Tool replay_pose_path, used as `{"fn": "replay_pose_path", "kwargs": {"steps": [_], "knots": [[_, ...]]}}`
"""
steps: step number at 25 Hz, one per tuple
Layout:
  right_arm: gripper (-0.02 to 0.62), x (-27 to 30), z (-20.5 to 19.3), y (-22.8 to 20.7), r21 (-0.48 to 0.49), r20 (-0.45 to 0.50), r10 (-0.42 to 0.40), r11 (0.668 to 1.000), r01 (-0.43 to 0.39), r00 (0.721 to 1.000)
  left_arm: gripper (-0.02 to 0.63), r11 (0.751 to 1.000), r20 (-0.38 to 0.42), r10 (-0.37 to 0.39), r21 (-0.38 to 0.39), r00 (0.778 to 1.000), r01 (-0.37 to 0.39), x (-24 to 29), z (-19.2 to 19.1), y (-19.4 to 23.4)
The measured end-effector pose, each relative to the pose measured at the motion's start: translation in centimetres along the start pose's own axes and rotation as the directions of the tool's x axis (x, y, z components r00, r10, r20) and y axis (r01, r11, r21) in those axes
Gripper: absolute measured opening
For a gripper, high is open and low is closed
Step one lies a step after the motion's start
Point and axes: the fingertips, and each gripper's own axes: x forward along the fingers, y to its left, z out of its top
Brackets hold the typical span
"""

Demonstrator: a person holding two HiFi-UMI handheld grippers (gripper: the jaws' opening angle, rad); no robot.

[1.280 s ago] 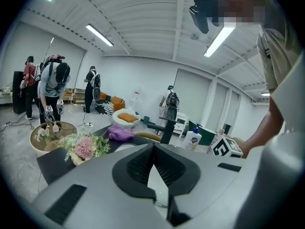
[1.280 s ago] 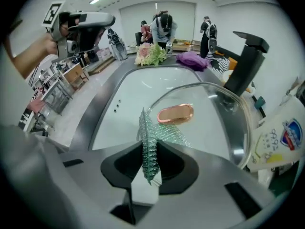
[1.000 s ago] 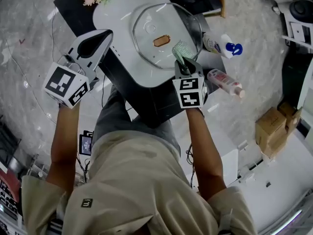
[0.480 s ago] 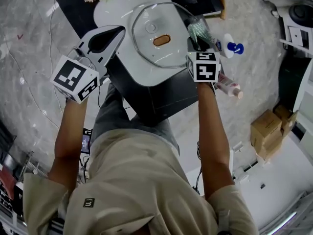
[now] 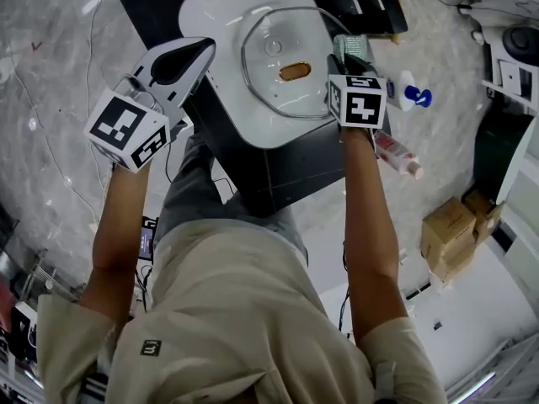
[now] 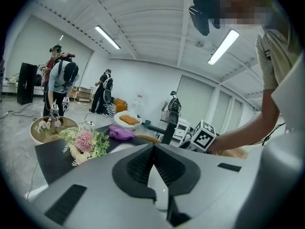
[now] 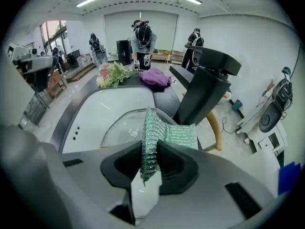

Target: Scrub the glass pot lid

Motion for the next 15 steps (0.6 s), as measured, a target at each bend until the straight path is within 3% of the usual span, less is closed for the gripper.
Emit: {"fn": "replay_pose_path", "kwargs": {"steps": [8, 15], "knots": [[0.092, 2.1, 2.2, 2.3, 0.027, -0.012, 0.055, 0.998, -0.054, 0.998, 0.015, 1.000, 0.010, 0.023, -0.015, 1.000, -0.023, -1.6, -0.8, 2.0], [0.091, 5.9, 2.9, 9.8, -0.080, -0.069, 0.187, 0.978, -0.192, 0.980, 0.015, 0.998, -0.001, 0.046, -0.033, 0.999, -0.046, -2.9, -2.6, 2.6]]}}
